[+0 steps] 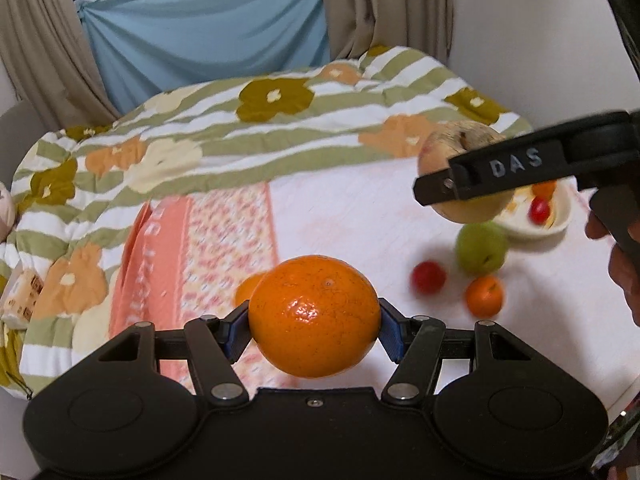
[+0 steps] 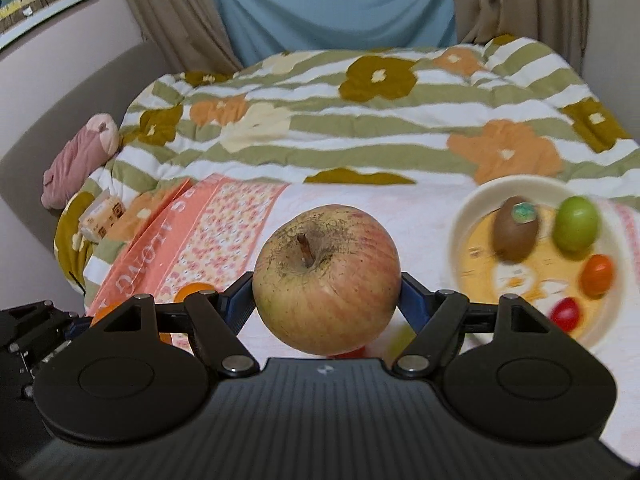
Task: Organize fruits
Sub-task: 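Grasp the big red-yellow apple with the right tool while the left tool lifts the orange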
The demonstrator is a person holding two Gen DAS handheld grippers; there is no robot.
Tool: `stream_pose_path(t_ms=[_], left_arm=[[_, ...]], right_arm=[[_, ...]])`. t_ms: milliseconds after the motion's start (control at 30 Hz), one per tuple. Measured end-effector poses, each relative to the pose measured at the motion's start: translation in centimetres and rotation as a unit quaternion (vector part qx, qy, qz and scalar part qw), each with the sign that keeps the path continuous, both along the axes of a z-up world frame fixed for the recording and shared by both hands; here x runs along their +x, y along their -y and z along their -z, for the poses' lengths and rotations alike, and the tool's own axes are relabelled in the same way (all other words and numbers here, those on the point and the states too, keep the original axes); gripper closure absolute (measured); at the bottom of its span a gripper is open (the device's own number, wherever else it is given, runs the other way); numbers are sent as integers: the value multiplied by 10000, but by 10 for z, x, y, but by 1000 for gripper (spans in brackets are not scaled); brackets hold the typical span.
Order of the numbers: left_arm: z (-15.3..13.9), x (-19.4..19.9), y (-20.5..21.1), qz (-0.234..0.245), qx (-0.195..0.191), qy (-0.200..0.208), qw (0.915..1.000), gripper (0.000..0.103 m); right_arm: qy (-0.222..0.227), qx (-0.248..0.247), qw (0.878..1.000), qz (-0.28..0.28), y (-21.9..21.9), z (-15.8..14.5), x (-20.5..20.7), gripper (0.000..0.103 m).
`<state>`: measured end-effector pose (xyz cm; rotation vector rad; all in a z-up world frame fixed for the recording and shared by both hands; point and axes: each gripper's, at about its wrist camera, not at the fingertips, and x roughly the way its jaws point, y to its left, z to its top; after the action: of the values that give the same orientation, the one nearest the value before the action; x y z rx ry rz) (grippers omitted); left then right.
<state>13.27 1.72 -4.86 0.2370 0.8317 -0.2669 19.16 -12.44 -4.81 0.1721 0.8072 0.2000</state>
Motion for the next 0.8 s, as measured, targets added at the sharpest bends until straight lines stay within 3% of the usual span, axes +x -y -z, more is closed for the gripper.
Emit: stream_pose_path(t_ms=[400, 800], left_arm=[[-21, 21, 105, 387, -251, 244, 9986, 36], [13, 64, 187, 579, -186, 153, 9980, 36]], right_arm=[[129, -187, 9985, 502, 127, -22, -14, 14], [-23, -195, 9988, 457, 205, 4, 10, 14]])
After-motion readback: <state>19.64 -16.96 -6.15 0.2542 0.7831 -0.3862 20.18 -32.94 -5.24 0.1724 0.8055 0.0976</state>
